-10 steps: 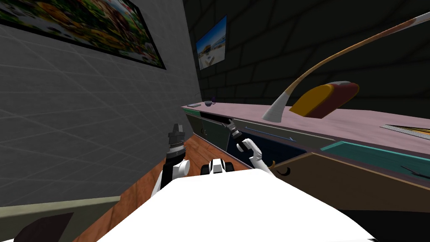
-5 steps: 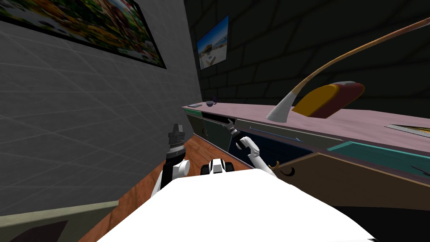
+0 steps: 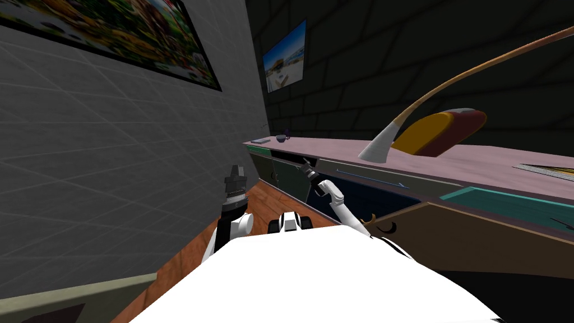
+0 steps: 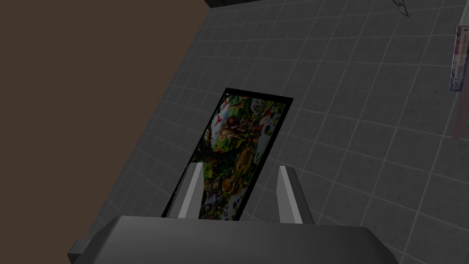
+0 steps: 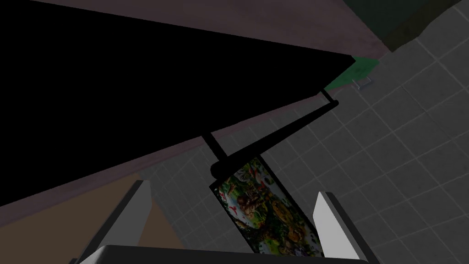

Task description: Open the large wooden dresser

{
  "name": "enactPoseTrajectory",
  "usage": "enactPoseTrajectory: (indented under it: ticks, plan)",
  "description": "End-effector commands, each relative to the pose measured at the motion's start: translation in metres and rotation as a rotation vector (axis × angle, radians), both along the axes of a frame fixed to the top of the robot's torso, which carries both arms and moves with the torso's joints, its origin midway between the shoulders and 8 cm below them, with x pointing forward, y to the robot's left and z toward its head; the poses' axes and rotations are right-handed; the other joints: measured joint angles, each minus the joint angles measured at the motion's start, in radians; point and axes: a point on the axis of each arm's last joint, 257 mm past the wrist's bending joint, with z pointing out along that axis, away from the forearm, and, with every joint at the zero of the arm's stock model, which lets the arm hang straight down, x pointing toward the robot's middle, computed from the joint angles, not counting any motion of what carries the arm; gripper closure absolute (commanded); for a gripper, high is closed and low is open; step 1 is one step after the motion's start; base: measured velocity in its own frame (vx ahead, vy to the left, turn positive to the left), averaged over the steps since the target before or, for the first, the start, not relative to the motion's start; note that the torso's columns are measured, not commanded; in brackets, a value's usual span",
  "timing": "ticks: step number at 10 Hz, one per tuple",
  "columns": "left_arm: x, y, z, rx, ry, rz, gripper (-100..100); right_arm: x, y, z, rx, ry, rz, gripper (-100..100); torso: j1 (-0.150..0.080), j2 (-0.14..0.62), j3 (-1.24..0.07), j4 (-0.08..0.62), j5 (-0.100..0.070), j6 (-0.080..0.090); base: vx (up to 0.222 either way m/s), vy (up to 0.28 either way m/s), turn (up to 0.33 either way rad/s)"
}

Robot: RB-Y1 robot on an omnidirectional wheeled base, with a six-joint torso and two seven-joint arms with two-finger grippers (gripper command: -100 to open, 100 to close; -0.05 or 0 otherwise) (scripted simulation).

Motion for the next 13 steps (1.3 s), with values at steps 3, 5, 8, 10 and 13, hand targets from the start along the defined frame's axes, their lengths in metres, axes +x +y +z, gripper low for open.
enactPoseTrajectory:
  ticks: [3, 5, 8, 10, 13]
  plan:
    - [0.000, 0.000, 0.000, 0.000, 0.000, 0.000, 0, 0.020, -0.010, -0.011, -0.218, -0.048, -0.077, -100, -0.001, 0.001, 0.000, 0.000, 0.000, 0.000, -0.001, 0.072, -0.021]
    - [0.000, 0.000, 0.000, 0.000, 0.000, 0.000, 0, 0.035, -0.019, -0.017, -0.361, -0.080, -0.128, -100, -0.002, 0.001, 0.000, 0.000, -0.001, 0.000, -0.015, 0.069, -0.040]
    - [0.000, 0.000, 0.000, 0.000, 0.000, 0.000, 0, 0.049, -0.030, -0.021, -0.505, -0.113, -0.177, -100, -0.002, 0.000, 0.000, 0.000, 0.000, 0.000, -0.025, 0.061, -0.029]
    - [0.000, 0.000, 0.000, 0.000, 0.000, 0.000, 0, 0.060, -0.042, -0.024, -0.626, -0.140, -0.218, -100, -0.001, 0.001, 0.000, 0.000, 0.000, 0.000, -0.042, 0.074, -0.033]
    - [0.000, 0.000, 0.000, 0.000, 0.000, 0.000, 0, 0.074, -0.059, -0.026, -0.771, -0.169, -0.268, -100, -0.002, 0.001, 0.000, 0.000, -0.001, 0.000, -0.059, 0.053, -0.034]
